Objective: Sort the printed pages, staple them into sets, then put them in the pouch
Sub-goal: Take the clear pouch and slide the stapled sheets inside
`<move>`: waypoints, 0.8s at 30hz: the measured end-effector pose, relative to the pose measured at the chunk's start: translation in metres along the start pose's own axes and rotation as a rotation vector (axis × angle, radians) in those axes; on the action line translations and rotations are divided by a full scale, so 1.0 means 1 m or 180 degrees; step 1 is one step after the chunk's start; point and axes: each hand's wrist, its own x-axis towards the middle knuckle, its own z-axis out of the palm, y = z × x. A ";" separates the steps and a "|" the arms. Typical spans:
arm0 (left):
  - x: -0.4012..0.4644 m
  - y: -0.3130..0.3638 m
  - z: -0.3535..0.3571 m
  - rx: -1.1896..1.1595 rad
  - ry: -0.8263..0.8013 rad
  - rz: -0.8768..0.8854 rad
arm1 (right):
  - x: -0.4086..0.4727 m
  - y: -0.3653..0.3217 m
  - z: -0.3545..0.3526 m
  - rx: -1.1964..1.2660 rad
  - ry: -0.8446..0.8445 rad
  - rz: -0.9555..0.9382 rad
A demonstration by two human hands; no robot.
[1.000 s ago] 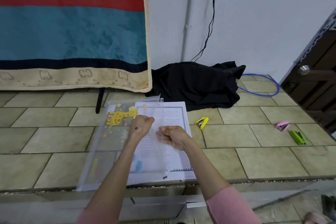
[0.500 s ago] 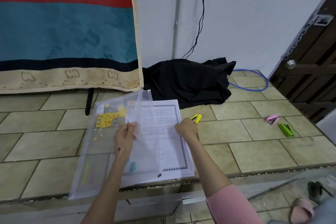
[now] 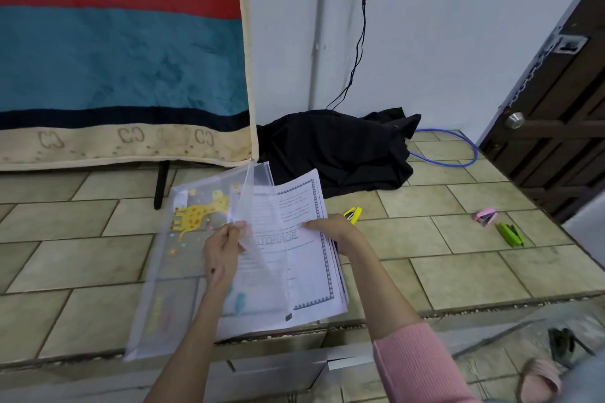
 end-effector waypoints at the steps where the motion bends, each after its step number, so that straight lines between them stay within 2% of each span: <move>1: 0.002 -0.001 0.000 0.0000 -0.0001 0.0003 | -0.001 0.001 -0.003 0.0152 -0.0149 0.0136; 4: 0.003 0.001 0.002 -0.0032 -0.0054 -0.0018 | -0.004 0.010 -0.003 0.0204 -0.0368 0.0392; 9: 0.001 0.007 0.006 -0.0009 -0.0439 -0.0054 | -0.004 0.017 0.009 -0.0308 0.0052 -0.0017; 15: 0.013 0.027 0.009 0.0575 -0.0568 -0.0189 | 0.000 0.003 -0.004 -0.0750 0.0218 -0.0526; 19: 0.018 0.034 -0.001 0.1400 -0.0435 0.0166 | -0.004 -0.012 -0.043 -0.0727 0.0595 -0.0913; 24: 0.011 0.043 0.006 0.1615 -0.0445 0.0220 | -0.016 -0.028 -0.088 -0.0332 0.1055 -0.1308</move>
